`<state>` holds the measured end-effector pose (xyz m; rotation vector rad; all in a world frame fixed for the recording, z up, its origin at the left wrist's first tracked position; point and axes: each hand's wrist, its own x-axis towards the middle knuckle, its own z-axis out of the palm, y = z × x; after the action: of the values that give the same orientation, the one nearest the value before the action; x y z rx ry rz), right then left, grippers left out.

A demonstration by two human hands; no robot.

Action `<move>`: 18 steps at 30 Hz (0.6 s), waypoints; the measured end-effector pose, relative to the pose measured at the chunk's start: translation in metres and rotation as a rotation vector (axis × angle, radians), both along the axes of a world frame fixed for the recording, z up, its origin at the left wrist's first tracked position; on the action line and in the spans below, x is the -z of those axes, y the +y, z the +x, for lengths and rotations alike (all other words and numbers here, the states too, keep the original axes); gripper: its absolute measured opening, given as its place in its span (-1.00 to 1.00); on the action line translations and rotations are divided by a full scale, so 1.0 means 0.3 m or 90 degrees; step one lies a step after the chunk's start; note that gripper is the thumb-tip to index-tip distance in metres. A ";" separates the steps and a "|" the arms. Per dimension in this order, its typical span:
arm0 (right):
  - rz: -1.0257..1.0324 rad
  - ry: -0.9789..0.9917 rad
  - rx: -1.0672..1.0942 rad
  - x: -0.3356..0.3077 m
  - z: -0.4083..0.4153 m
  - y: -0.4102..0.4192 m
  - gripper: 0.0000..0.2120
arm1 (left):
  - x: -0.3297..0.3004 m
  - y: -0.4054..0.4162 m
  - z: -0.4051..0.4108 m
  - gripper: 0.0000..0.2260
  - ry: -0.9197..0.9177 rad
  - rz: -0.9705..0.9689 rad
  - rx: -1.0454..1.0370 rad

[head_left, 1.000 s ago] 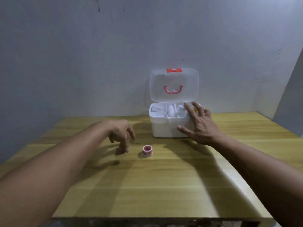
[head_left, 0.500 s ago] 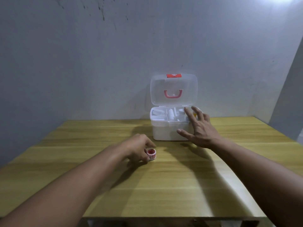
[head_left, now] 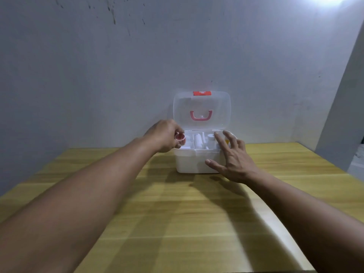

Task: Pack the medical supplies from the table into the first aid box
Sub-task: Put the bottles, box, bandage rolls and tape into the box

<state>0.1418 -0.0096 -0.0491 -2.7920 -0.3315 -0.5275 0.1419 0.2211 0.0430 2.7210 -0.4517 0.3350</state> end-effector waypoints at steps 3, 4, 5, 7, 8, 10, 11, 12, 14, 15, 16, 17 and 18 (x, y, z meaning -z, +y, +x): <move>0.009 -0.004 -0.001 0.001 -0.001 0.000 -0.14 | -0.003 -0.048 0.047 -0.92 0.018 0.076 0.001; 0.014 -0.006 -0.004 0.003 0.001 0.001 -0.14 | 0.001 -0.062 0.063 -0.85 0.030 0.082 0.000; 0.017 -0.008 -0.005 0.004 0.002 0.000 -0.13 | 0.004 -0.075 0.076 -0.73 0.040 0.082 0.002; 0.018 -0.013 -0.006 0.006 0.005 0.000 -0.13 | -0.001 -0.095 0.098 -0.67 0.058 0.071 0.015; 0.018 -0.015 -0.006 0.007 0.006 0.000 -0.13 | -0.004 -0.102 0.106 -0.68 0.065 0.068 0.018; 0.017 -0.017 -0.006 0.006 0.007 0.000 -0.13 | -0.006 -0.106 0.125 -0.69 0.076 0.072 0.009; 0.017 -0.017 -0.006 0.005 0.007 -0.001 -0.13 | -0.003 -0.106 0.134 -0.67 0.079 0.071 -0.001; 0.018 -0.017 -0.007 0.006 0.009 -0.001 -0.13 | 0.002 -0.105 0.143 -0.65 0.080 0.057 -0.014; 0.016 -0.017 -0.008 0.007 0.012 -0.001 -0.13 | 0.012 -0.102 0.155 -0.62 0.085 0.005 -0.027; 0.016 -0.017 -0.008 0.007 0.013 -0.002 -0.13 | 0.017 -0.101 0.156 -0.62 0.091 -0.029 -0.026; 0.016 -0.018 -0.008 0.008 0.014 -0.002 -0.13 | 0.022 -0.101 0.154 -0.64 0.099 -0.064 -0.020; 0.016 -0.020 -0.009 0.009 0.013 -0.003 -0.13 | 0.029 -0.098 0.152 -0.65 0.101 -0.095 -0.014; 0.018 -0.020 -0.009 0.010 0.013 -0.003 -0.13 | 0.037 -0.096 0.150 -0.66 0.097 -0.119 -0.011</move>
<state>0.1457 -0.0105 -0.0521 -2.7550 -0.3476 -0.5692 0.1870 0.1924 0.0320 2.5455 -0.3376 0.1640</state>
